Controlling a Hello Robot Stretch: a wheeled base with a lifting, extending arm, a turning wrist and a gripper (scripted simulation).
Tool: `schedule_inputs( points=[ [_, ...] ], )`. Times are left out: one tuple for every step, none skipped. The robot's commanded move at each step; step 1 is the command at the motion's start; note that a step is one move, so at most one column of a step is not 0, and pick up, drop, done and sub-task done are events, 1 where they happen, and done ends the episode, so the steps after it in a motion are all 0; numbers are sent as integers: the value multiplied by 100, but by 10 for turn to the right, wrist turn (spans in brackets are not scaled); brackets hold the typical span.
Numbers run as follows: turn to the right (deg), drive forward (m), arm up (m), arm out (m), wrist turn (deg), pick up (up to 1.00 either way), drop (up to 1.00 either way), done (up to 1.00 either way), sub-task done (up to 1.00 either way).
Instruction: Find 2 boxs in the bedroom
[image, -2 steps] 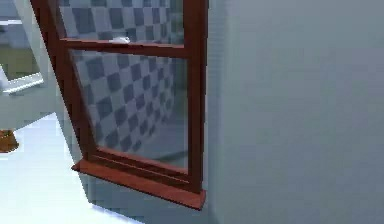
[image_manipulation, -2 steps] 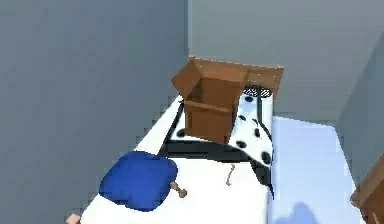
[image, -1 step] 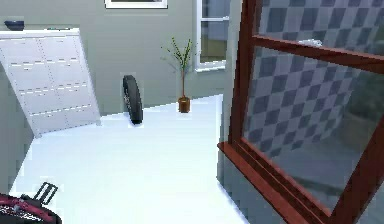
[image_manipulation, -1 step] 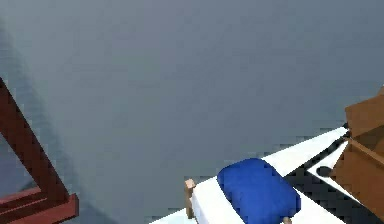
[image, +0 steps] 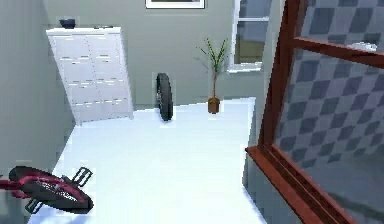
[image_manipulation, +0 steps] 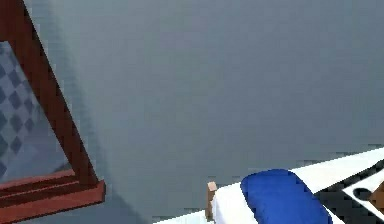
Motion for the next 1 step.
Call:
schedule_inputs(
  points=[
    [0,100,0,0,0,0,0,0,0]
  ],
)
